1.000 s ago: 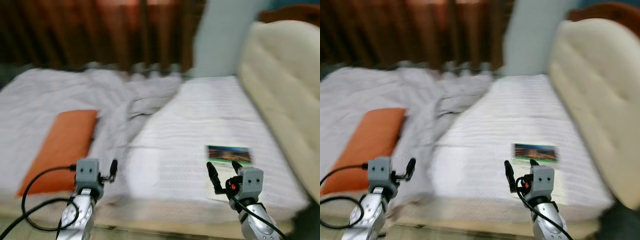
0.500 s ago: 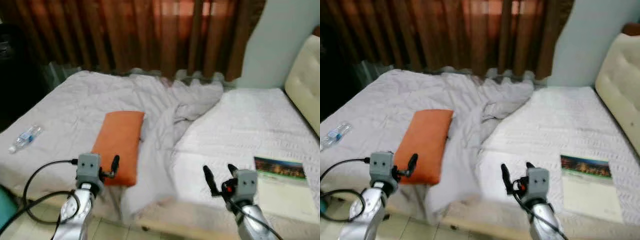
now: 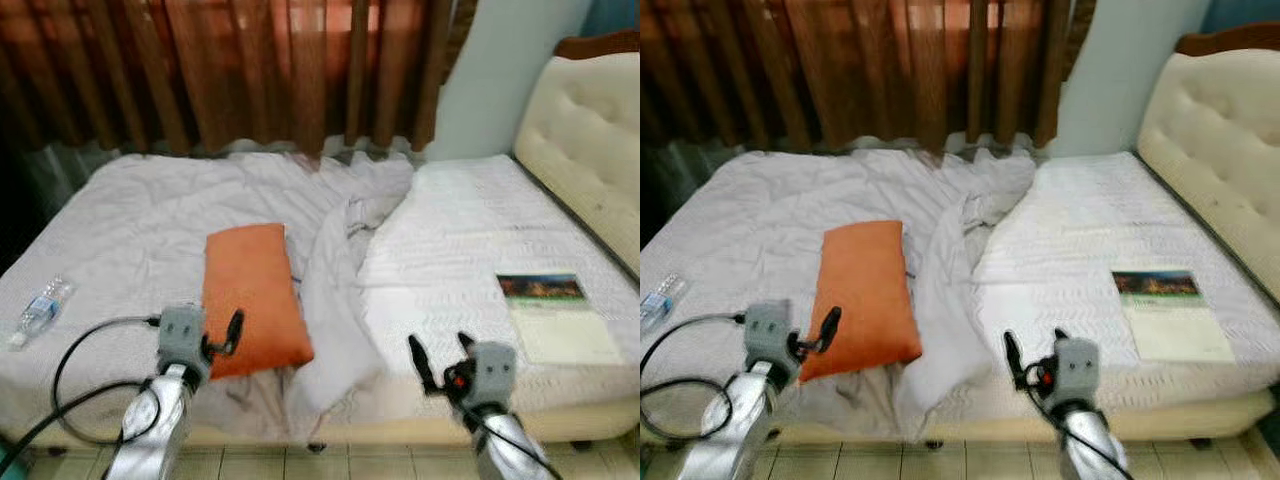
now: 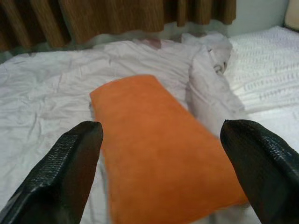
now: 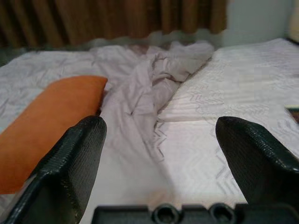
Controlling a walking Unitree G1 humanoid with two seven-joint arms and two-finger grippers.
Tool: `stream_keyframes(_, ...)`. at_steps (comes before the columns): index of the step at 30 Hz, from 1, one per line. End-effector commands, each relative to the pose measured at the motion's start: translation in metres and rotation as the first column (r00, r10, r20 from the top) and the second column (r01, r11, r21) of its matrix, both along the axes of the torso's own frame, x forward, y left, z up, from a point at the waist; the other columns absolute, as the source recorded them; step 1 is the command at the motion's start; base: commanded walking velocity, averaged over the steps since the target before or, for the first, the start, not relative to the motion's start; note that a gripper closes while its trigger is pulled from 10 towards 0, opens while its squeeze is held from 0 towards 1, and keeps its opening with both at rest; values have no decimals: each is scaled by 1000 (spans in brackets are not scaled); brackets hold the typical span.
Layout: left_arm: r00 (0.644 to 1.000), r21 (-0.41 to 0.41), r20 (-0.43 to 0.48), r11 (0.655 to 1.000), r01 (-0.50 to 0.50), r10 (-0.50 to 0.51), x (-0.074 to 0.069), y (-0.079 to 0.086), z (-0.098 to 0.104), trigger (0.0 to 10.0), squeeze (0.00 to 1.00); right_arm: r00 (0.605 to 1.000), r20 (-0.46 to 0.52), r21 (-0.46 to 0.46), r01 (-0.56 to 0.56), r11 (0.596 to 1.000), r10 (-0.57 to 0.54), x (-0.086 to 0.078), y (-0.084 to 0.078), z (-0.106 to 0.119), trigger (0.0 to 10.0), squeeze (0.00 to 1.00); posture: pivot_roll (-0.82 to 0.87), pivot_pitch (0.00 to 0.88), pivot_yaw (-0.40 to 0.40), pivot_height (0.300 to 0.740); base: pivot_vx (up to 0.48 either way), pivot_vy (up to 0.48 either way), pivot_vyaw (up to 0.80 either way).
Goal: Clean up the room
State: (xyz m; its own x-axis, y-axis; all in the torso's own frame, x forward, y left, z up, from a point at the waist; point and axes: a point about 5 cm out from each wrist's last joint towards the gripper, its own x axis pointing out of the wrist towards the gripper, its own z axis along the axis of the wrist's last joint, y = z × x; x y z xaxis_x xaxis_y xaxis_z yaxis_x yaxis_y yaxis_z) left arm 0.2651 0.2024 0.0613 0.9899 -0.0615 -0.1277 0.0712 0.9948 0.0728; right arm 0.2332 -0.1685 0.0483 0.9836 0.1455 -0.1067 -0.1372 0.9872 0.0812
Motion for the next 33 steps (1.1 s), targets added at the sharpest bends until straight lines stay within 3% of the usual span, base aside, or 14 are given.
stream_keyframes(1,999,-48,42,999,-6,8,2,-5,6,10000,0,997,80,-8,10,1000,-10,6,-4,18,10000,0,-69,0,14,740,0,480,0)
stream_keyframes(2,998,-80,59,997,-11,16,2,-6,9,10000,0,994,106,1,3,1000,-3,8,-2,25,10000,0,-65,0,3,740,0,0,0)
stream_keyframes(4,992,-30,124,999,16,-12,3,-17,25,10000,0,986,166,23,-27,999,23,15,6,44,10000,0,-56,0,-9,740,0,0,0)
stream_keyframes(6,990,-25,137,999,27,-23,4,-21,29,10000,0,985,170,25,-44,999,39,17,10,47,10000,0,-47,0,-21,740,0,0,0)
stream_keyframes(10,989,-85,149,996,13,0,7,-26,34,10000,0,986,147,18,-81,997,77,21,14,41,10000,0,-34,0,-32,740,439,0,0)
stream_keyframes(15,992,-69,127,997,-17,25,3,-21,29,10000,0,990,121,29,-78,997,74,22,13,39,10000,0,-22,0,-39,740,439,0,0)
stream_keyframes(21,994,-44,112,999,-16,21,4,-19,28,10000,0,992,104,23,-75,997,72,24,12,36,10000,0,-21,0,-34,740,440,0,623)
stream_keyframes(33,995,-41,96,999,-10,14,5,-18,27,10000,0,995,80,24,-65,998,63,22,11,31,10000,0,-27,0,-23,740,445,0,0)
